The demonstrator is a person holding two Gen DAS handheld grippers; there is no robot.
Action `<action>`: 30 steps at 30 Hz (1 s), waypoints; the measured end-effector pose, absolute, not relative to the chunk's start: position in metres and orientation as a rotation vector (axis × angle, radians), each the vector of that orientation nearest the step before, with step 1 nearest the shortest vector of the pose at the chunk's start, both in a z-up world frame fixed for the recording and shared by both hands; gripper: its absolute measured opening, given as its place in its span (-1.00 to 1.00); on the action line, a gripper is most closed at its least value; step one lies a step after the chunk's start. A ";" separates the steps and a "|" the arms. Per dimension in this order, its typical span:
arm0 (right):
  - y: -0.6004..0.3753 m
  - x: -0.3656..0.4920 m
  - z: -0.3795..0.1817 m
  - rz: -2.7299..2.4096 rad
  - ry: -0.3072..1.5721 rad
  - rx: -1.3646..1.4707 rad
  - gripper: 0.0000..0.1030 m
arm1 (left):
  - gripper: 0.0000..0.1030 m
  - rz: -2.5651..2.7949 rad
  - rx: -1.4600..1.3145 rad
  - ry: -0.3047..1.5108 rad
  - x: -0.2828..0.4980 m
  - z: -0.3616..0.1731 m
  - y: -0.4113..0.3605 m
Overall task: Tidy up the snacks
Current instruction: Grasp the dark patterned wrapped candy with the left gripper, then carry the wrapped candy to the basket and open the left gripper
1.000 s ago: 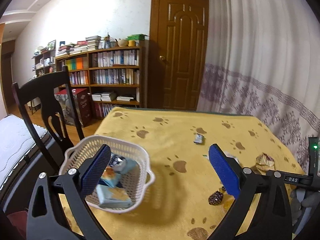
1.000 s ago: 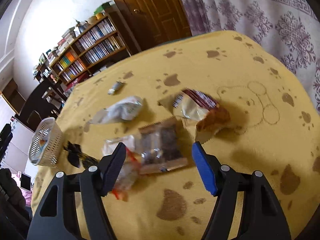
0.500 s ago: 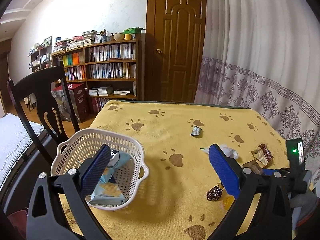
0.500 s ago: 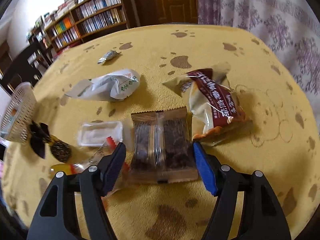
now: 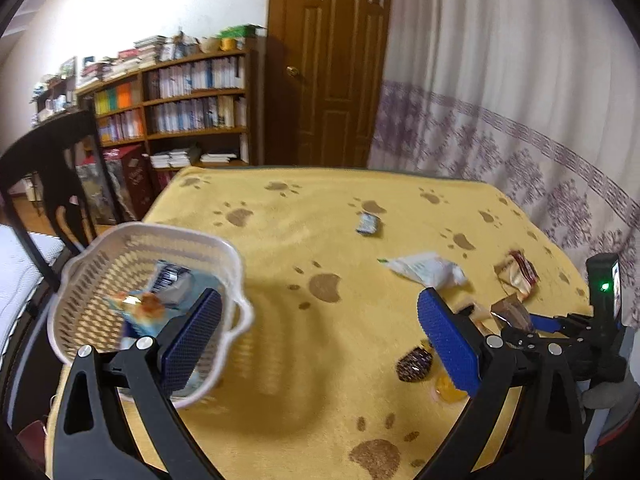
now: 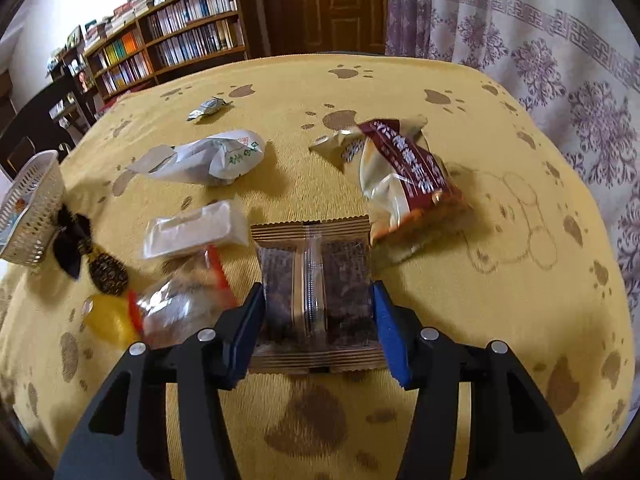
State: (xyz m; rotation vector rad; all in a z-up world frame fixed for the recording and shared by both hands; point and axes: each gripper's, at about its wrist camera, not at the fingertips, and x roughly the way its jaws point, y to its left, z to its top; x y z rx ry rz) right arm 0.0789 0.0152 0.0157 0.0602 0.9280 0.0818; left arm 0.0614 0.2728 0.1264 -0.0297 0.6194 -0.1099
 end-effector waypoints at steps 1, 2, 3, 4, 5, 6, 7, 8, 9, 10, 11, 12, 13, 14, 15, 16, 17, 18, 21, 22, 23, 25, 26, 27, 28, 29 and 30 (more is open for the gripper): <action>0.014 0.074 0.016 0.085 0.924 0.062 0.04 | 0.93 -0.140 -0.035 0.633 0.063 0.122 0.270; 0.013 0.069 0.016 0.088 0.920 0.063 0.04 | 0.93 -0.178 -0.040 0.649 0.065 0.117 0.266; 0.012 0.065 0.016 0.092 0.919 0.068 0.04 | 0.93 -0.207 -0.042 0.660 0.067 0.114 0.263; 0.010 0.061 0.016 0.096 0.917 0.077 0.04 | 0.93 -0.242 -0.040 0.670 0.068 0.109 0.258; 0.008 0.058 0.015 0.100 0.915 0.085 0.04 | 0.93 -0.271 -0.035 0.676 0.067 0.105 0.252; 0.006 0.054 0.014 0.102 0.914 0.092 0.04 | 0.93 -0.298 -0.029 0.682 0.067 0.101 0.248; 0.004 0.051 0.013 0.104 0.912 0.100 0.04 | 0.93 -0.330 -0.016 0.690 0.066 0.095 0.240; 0.002 0.048 0.012 0.106 0.912 0.109 0.04 | 0.93 -0.342 -0.006 0.694 0.066 0.091 0.234; 0.002 0.046 0.011 0.107 0.910 0.112 0.04 | 0.92 -0.350 0.007 0.698 0.067 0.087 0.228; 0.002 0.044 0.010 0.105 0.903 0.105 0.05 | 0.87 -0.352 0.025 0.705 0.068 0.081 0.220; 0.004 0.042 0.010 0.101 0.897 0.093 0.05 | 0.69 -0.349 0.042 0.716 0.070 0.075 0.213; 0.006 0.042 0.010 0.098 0.893 0.085 0.05 | 0.54 -0.350 0.046 0.734 0.072 0.069 0.209; 0.007 0.041 0.009 0.097 0.888 0.075 0.05 | 0.47 -0.353 0.042 0.748 0.075 0.066 0.206; 0.009 0.041 0.009 0.097 0.882 0.067 0.05 | 0.36 -0.354 0.033 0.764 0.079 0.061 0.203; 0.011 0.040 0.008 0.096 0.877 0.062 0.05 | 0.32 -0.356 0.028 0.773 0.082 0.059 0.203; 0.011 0.039 0.008 0.095 0.872 0.057 0.06 | 0.22 -0.359 0.018 0.782 0.086 0.056 0.202; 0.012 0.038 0.007 0.092 0.864 0.050 0.06 | 0.07 -0.361 0.008 0.788 0.089 0.054 0.202; 0.013 0.038 0.007 0.091 0.860 0.047 0.06 | 0.00 -0.361 -0.003 0.796 0.092 0.053 0.203; 0.012 0.037 0.006 0.093 0.858 0.045 0.06 | -0.31 -0.370 -0.036 0.818 0.103 0.049 0.203; 0.011 0.037 0.006 0.094 0.857 0.045 0.06 | -0.32 -0.380 -0.046 0.823 0.106 0.047 0.202; 0.011 0.037 0.006 0.094 0.857 0.044 0.06 | -0.34 -0.384 -0.047 0.825 0.107 0.046 0.201; 0.011 0.037 0.006 0.094 0.857 0.045 0.06 | -0.34 -0.386 -0.036 0.826 0.109 0.043 0.198; 0.011 0.037 0.006 0.093 0.857 0.045 0.06 | -0.35 -0.387 -0.030 0.828 0.110 0.041 0.196; 0.011 0.037 0.006 0.093 0.857 0.045 0.06 | -0.44 -0.384 -0.023 0.831 0.112 0.040 0.194; 0.011 0.037 0.006 0.094 0.857 0.045 0.06 | -0.47 -0.379 -0.013 0.838 0.113 0.037 0.192; 0.011 0.037 0.006 0.094 0.857 0.046 0.06 | -0.54 -0.384 -0.012 0.842 0.114 0.036 0.190; 0.011 0.037 0.006 0.095 0.857 0.047 0.06 | -0.56 -0.392 -0.017 0.844 0.115 0.035 0.190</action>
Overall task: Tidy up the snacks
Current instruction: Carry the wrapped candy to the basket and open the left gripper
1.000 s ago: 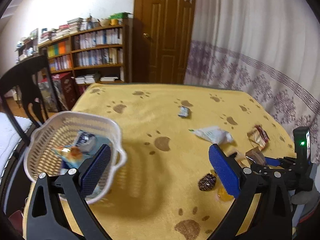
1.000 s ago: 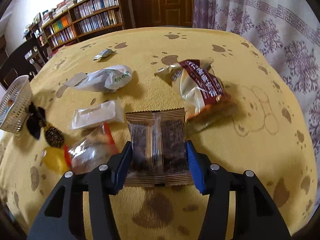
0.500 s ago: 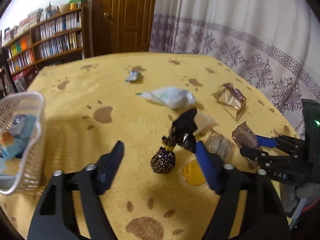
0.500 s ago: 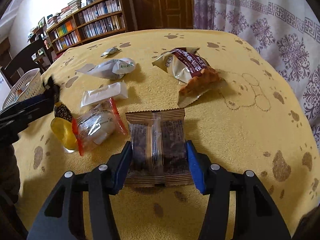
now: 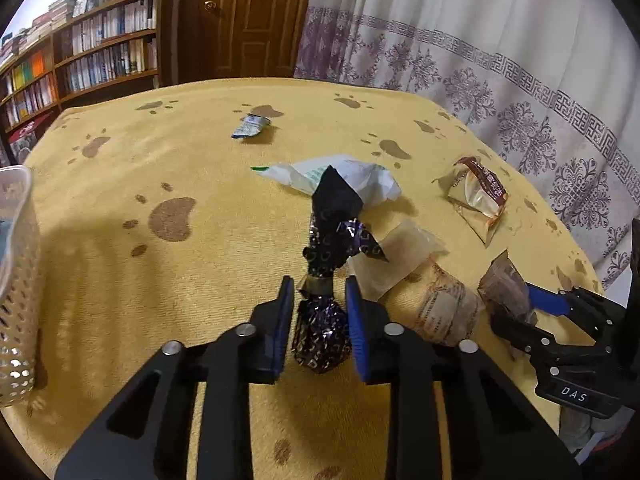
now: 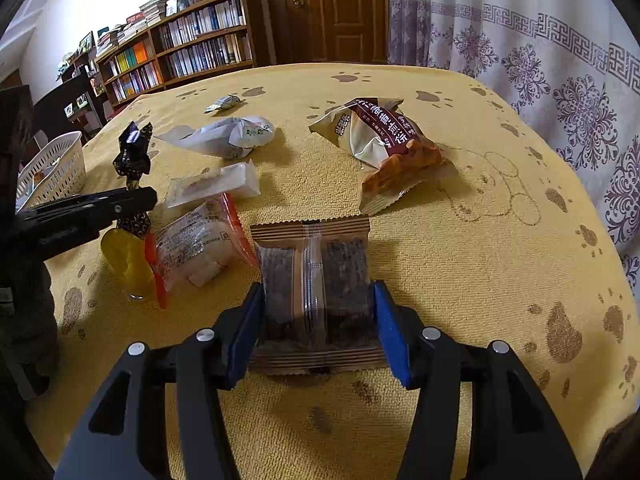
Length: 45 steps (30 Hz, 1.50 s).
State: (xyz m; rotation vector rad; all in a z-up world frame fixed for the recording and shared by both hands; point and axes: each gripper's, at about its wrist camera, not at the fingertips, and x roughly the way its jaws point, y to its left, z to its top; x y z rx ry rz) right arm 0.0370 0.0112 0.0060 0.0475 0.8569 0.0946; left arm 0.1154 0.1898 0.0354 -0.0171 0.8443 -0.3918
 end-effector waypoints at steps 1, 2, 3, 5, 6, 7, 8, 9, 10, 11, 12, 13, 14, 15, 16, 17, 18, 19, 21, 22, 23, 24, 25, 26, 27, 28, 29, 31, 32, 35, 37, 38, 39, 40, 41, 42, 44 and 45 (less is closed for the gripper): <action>0.011 0.036 0.006 0.095 0.857 0.048 0.06 | -0.57 -0.390 -0.019 0.840 0.115 0.036 0.190; 0.011 0.036 0.006 0.096 0.856 0.050 0.06 | -0.59 -0.387 -0.016 0.833 0.115 0.037 0.190; 0.011 0.037 0.007 0.098 0.856 0.052 0.06 | -0.59 -0.385 -0.015 0.825 0.113 0.038 0.190; 0.010 0.037 0.007 0.099 0.855 0.053 0.06 | -0.59 -0.382 -0.026 0.802 0.109 0.044 0.194; 0.010 0.037 0.007 0.099 0.855 0.054 0.06 | -0.59 -0.380 -0.034 0.791 0.108 0.048 0.196; 0.010 0.037 0.007 0.099 0.855 0.054 0.06 | -0.59 -0.380 -0.045 0.774 0.105 0.053 0.199; 0.010 0.037 0.007 0.099 0.855 0.054 0.06 | -0.59 -0.377 -0.053 0.758 0.103 0.058 0.202; 0.010 0.037 0.007 0.099 0.855 0.054 0.06 | -0.59 -0.371 -0.064 0.737 0.101 0.065 0.206; 0.010 0.037 0.007 0.099 0.855 0.054 0.06 | -0.59 -0.366 -0.072 0.724 0.098 0.069 0.209; 0.010 0.037 0.007 0.099 0.856 0.054 0.06 | -0.59 -0.361 -0.081 0.710 0.097 0.074 0.213; 0.010 0.037 0.007 0.099 0.856 0.055 0.06 | -0.59 -0.351 -0.092 0.692 0.095 0.080 0.218; 0.010 0.037 0.007 0.099 0.856 0.055 0.06 | -0.59 -0.341 -0.099 0.681 0.093 0.084 0.222; 0.010 0.037 0.007 0.099 0.856 0.055 0.07 | -0.59 -0.328 -0.107 0.668 0.092 0.089 0.226; 0.010 0.037 0.007 0.099 0.856 0.054 0.07 | -0.59 -0.316 -0.113 0.657 0.091 0.092 0.231; 0.010 0.037 0.007 0.099 0.856 0.055 0.07 | -0.59 -0.305 -0.117 0.648 0.089 0.095 0.234; 0.010 0.037 0.007 0.100 0.856 0.055 0.07 | -0.59 -0.286 -0.116 0.638 0.088 0.099 0.239; 0.010 0.037 0.007 0.100 0.856 0.055 0.07 | -0.59 -0.265 -0.113 0.627 0.087 0.102 0.242; 0.011 0.037 0.007 0.100 0.856 0.056 0.07 | -0.59 -0.236 -0.106 0.613 0.085 0.107 0.246; 0.011 0.037 0.007 0.100 0.856 0.055 0.07 | -0.59 -0.191 -0.101 0.596 0.084 0.115 0.254; 0.011 0.037 0.007 0.100 0.856 0.055 0.07 | -0.59 -0.167 -0.104 0.585 0.083 0.120 0.261; 0.011 0.037 0.007 0.099 0.856 0.055 0.07 | -0.59 -0.147 -0.109 0.575 0.081 0.125 0.267; 0.011 0.037 0.007 0.099 0.856 0.055 0.07 | -0.59 -0.127 -0.114 0.568 0.080 0.129 0.273; 0.011 0.037 0.007 0.099 0.856 0.055 0.07 | -0.59 -0.093 -0.121 0.558 0.078 0.135 0.282; 0.011 0.037 0.007 0.100 0.856 0.055 0.07 | -0.59 -0.075 -0.126 0.552 0.077 0.138 0.288; 0.011 0.037 0.007 0.099 0.856 0.055 0.07 | -0.59 -0.054 -0.131 0.545 0.076 0.141 0.295; 0.011 0.037 0.007 0.099 0.856 0.055 0.07 | -0.59 -0.031 -0.139 0.539 0.076 0.145 0.305; 0.011 0.037 0.007 0.099 0.856 0.054 0.07 | -0.59 -0.013 -0.145 0.533 0.075 0.148 0.313; 0.011 0.037 0.007 0.100 0.856 0.055 0.07 | -0.59 0.026 -0.167 0.521 0.072 0.153 0.329; 0.011 0.037 0.007 0.100 0.856 0.055 0.07 | -0.59 0.047 -0.180 0.514 0.071 0.156 0.339; 0.011 0.037 0.007 0.100 0.856 0.055 0.07 | -0.59 0.113 -0.189 0.498 0.068 0.162 0.360; 0.011 0.037 0.007 0.100 0.856 0.055 0.07 | -0.59 0.177 -0.188 0.491 0.066 0.165 0.373; 0.011 0.037 0.007 0.100 0.856 0.055 0.07 | -0.56 0.195 -0.191 0.491 0.066 0.165 0.379; 0.011 0.037 0.007 0.100 0.856 0.055 0.07 | -0.52 0.211 -0.197 0.493 0.065 0.166 0.386; 0.011 0.037 0.007 0.100 0.856 0.055 0.07 | -0.47 0.219 -0.204 0.494 0.065 0.166 0.390; 0.011 0.037 0.007 0.100 0.856 0.055 0.07 | -0.28 0.226 -0.213 0.498 0.065 0.166 0.393; 0.011 0.037 0.007 0.100 0.856 0.055 0.07 | 0.03 0.234 -0.223 0.500 0.065 0.166 0.397; 0.011 0.037 0.007 0.100 0.856 0.055 0.07 | 0.26 0.254 -0.239 0.487 0.063 0.167 0.402; 0.011 0.037 0.007 0.100 0.856 0.056 0.07 | 0.27 0.259 -0.241 0.479 0.062 0.168 0.404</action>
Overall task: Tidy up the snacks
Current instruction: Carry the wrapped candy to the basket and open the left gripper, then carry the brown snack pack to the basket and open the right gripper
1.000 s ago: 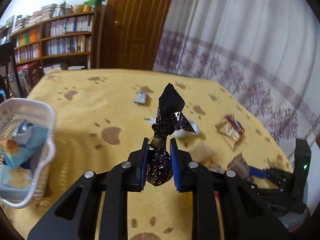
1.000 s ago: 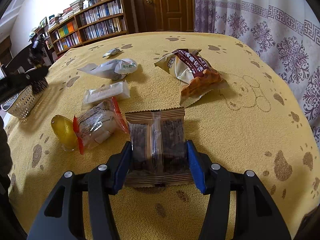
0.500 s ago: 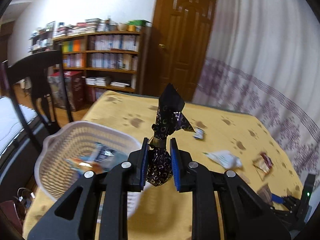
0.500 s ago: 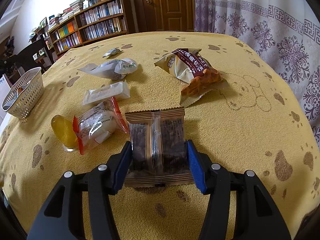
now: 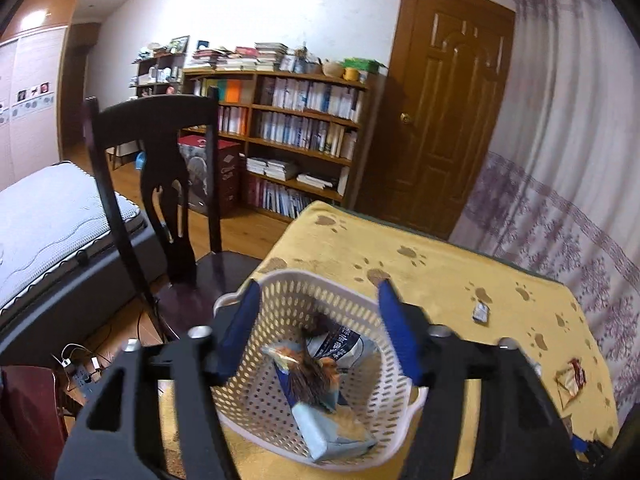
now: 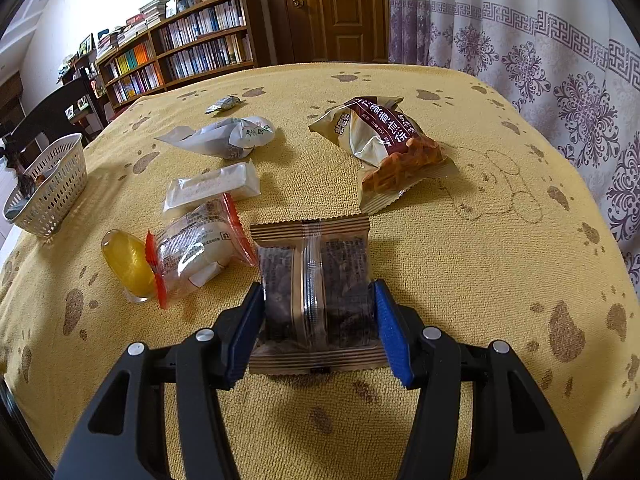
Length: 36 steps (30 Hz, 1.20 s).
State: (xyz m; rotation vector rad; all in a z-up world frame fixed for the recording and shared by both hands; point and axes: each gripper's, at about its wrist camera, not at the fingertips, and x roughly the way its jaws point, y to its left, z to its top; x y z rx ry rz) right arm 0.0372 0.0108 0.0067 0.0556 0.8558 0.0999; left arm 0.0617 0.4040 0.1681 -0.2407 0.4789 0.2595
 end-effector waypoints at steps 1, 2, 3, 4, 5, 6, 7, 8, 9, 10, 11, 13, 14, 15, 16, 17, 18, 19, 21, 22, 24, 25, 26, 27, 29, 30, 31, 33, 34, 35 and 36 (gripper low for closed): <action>0.011 0.037 0.007 0.100 0.856 0.056 0.07 | 0.28 0.262 -0.242 0.474 0.060 0.170 0.406; 0.011 0.037 0.007 0.100 0.856 0.055 0.07 | 0.31 0.264 -0.246 0.470 0.058 0.169 0.407; 0.011 0.037 0.007 0.100 0.856 0.056 0.07 | 0.34 0.267 -0.250 0.464 0.056 0.170 0.408; 0.011 0.037 0.007 0.100 0.856 0.056 0.07 | 0.36 0.272 -0.251 0.460 0.055 0.171 0.410; 0.011 0.037 0.007 0.100 0.856 0.056 0.07 | 0.37 0.276 -0.252 0.456 0.053 0.171 0.410; 0.011 0.037 0.007 0.100 0.856 0.055 0.07 | 0.38 0.280 -0.251 0.453 0.052 0.171 0.411; 0.011 0.037 0.007 0.100 0.856 0.055 0.07 | 0.39 0.283 -0.249 0.449 0.051 0.172 0.411; 0.011 0.037 0.007 0.100 0.856 0.055 0.07 | 0.42 0.285 -0.247 0.446 0.049 0.172 0.411; 0.011 0.037 0.007 0.100 0.856 0.056 0.07 | 0.46 0.290 -0.247 0.441 0.048 0.173 0.411; 0.011 0.037 0.007 0.100 0.855 0.058 0.07 | 0.48 0.291 -0.247 0.438 0.048 0.174 0.411; 0.010 0.037 0.007 0.101 0.854 0.062 0.07 | 0.51 0.290 -0.247 0.434 0.047 0.175 0.411; 0.009 0.037 0.007 0.103 0.854 0.071 0.06 | 0.59 0.291 -0.247 0.424 0.046 0.177 0.410; 0.008 0.037 0.007 0.106 0.854 0.084 0.06 | 0.64 0.292 -0.248 0.420 0.045 0.178 0.410; 0.006 0.037 0.007 0.110 0.855 0.095 0.06 | 0.65 0.293 -0.248 0.415 0.043 0.179 0.409; 0.005 0.037 0.007 0.117 0.856 0.113 0.06 | 0.65 0.292 -0.247 0.412 0.043 0.180 0.409; 0.002 0.036 0.008 0.128 0.858 0.137 0.06 | 0.66 0.292 -0.246 0.409 0.042 0.181 0.408; 0.001 0.035 0.009 0.140 0.858 0.160 0.05 | 0.67 0.291 -0.246 0.406 0.041 0.181 0.407; 0.000 0.035 0.010 0.147 0.857 0.171 0.05 | 0.67 0.290 -0.247 0.404 0.040 0.182 0.407; 0.001 0.032 0.014 0.168 0.845 0.189 0.05 | 0.67 0.285 -0.246 0.399 0.038 0.183 0.405; 0.002 0.031 0.016 0.172 0.840 0.188 0.05 | 0.67 0.282 -0.244 0.396 0.038 0.184 0.404; 0.005 0.028 0.022 0.183 0.825 0.188 0.05 | 0.67 0.277 -0.240 0.392 0.037 0.185 0.401; 0.007 0.026 0.026 0.192 0.816 0.191 0.05 | 0.67 0.273 -0.238 0.389 0.036 0.186 0.400; 0.008 0.025 0.029 0.199 0.811 0.196 0.05 | 0.67 0.271 -0.237 0.387 0.035 0.187 0.399; 0.011 0.024 0.034 0.210 0.805 0.200 0.05 | 0.67 0.269 -0.236 0.384 0.033 0.188 0.398; 0.018 0.023 0.044 0.234 0.791 0.195 0.05 | 0.67 0.268 -0.239 0.376 0.030 0.190 0.399; 0.023 0.023 0.049 0.248 0.784 0.188 0.05 | 0.67 0.268 -0.241 0.373 0.030 0.191 0.399; 0.033 0.023 0.056 0.270 0.773 0.173 0.05 | 0.67 0.268 -0.246 0.368 0.028 0.192 0.400; 0.050 0.025 0.066 0.312 0.759 0.147 0.05 | 0.68 0.269 -0.252 0.360 0.026 0.194 0.402; 0.058 0.025 0.071 0.330 0.752 0.135 0.05 | 0.68 0.269 -0.257 0.353 0.023 0.196 0.404; 0.072 0.027 0.078 0.359 0.744 0.118 0.05 | 0.68 0.270 -0.263 0.347 0.021 0.197 0.406; 0.082 0.029 0.083 0.382 0.738 0.107 0.05 | 0.68 0.270 -0.267 0.343 0.021 0.198 0.407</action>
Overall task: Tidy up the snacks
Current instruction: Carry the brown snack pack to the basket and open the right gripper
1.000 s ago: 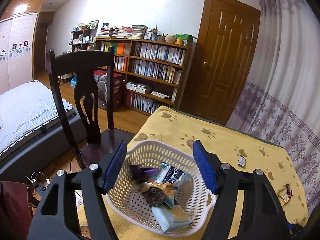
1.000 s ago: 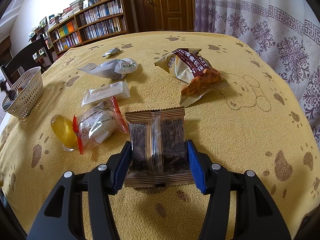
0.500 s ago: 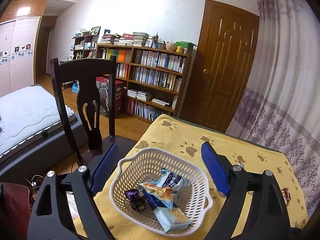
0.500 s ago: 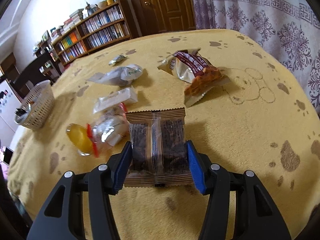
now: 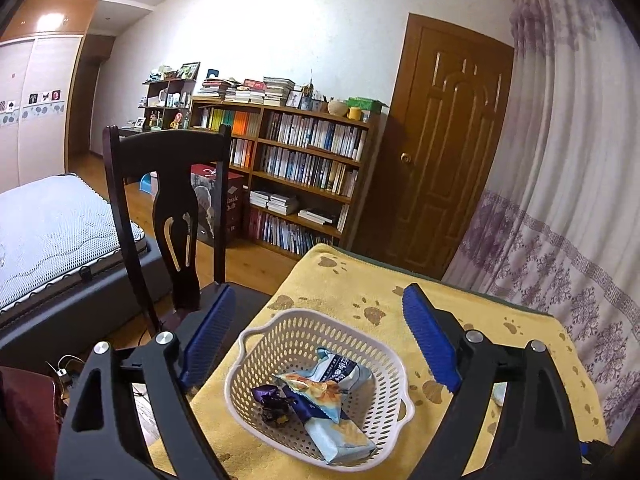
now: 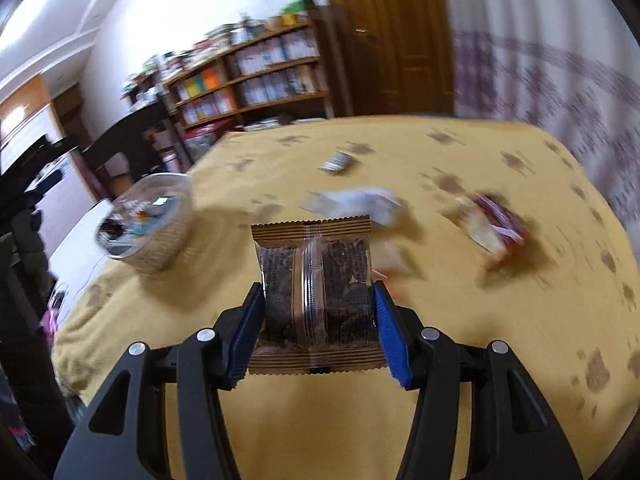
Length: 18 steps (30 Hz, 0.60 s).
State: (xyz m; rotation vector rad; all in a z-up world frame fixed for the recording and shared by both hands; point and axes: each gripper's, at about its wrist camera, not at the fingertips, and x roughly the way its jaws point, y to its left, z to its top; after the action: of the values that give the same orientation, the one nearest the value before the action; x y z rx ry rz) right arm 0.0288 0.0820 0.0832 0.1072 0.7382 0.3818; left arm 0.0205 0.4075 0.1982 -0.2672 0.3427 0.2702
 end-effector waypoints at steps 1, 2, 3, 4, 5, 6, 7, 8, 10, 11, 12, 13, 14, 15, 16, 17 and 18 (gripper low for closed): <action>0.093 0.031 0.088 0.405 0.733 0.097 0.05 | 0.69 0.270 -0.273 0.335 0.018 0.200 0.409; 0.110 0.034 0.096 0.440 0.725 0.082 0.05 | 0.69 0.271 -0.277 0.329 0.017 0.201 0.411; 0.119 0.036 0.100 0.458 0.721 0.074 0.05 | 0.69 0.272 -0.282 0.324 0.015 0.202 0.413; 0.132 0.039 0.105 0.483 0.715 0.061 0.05 | 0.70 0.276 -0.285 0.317 0.013 0.204 0.415; 0.149 0.043 0.111 0.512 0.709 0.044 0.05 | 0.70 0.282 -0.285 0.311 0.012 0.206 0.416; 0.161 0.046 0.114 0.531 0.708 0.034 0.05 | 0.70 0.292 -0.285 0.303 0.010 0.207 0.418; 0.175 0.049 0.118 0.551 0.709 0.026 0.05 | 0.70 0.297 -0.285 0.298 0.008 0.207 0.420; 0.190 0.054 0.120 0.573 0.713 0.021 0.05 | 0.70 0.302 -0.288 0.293 0.007 0.208 0.421; 0.214 0.063 0.125 0.606 0.719 0.017 0.05 | 0.70 0.309 -0.295 0.281 0.003 0.211 0.425; 0.229 0.069 0.128 0.626 0.728 0.028 0.05 | 0.70 0.309 -0.298 0.278 0.002 0.211 0.426; 0.242 0.075 0.132 0.649 0.741 0.047 0.05 | 0.70 0.309 -0.302 0.274 0.001 0.212 0.427; 0.250 0.078 0.133 0.663 0.750 0.058 0.05 | 0.70 0.310 -0.306 0.272 0.000 0.212 0.429; 0.263 0.083 0.135 0.686 0.763 0.070 0.06 | 0.70 0.311 -0.309 0.270 -0.001 0.212 0.430; 0.273 0.087 0.137 0.701 0.772 0.079 0.07 | 0.70 0.310 -0.313 0.269 -0.001 0.212 0.432; 0.281 0.090 0.137 0.716 0.782 0.091 0.10 | 0.71 0.309 -0.317 0.267 -0.001 0.213 0.433; 0.290 0.093 0.137 0.733 0.792 0.111 0.10 | 0.74 0.310 -0.320 0.266 -0.001 0.213 0.434; 0.295 0.095 0.137 0.742 0.800 0.123 0.14 | 0.81 0.310 -0.325 0.265 -0.001 0.213 0.435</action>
State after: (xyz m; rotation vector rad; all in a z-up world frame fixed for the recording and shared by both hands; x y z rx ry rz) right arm 0.0951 0.2947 0.1373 0.1229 0.7995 0.7424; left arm -0.0012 0.4352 0.2127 -0.3248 0.2651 0.3103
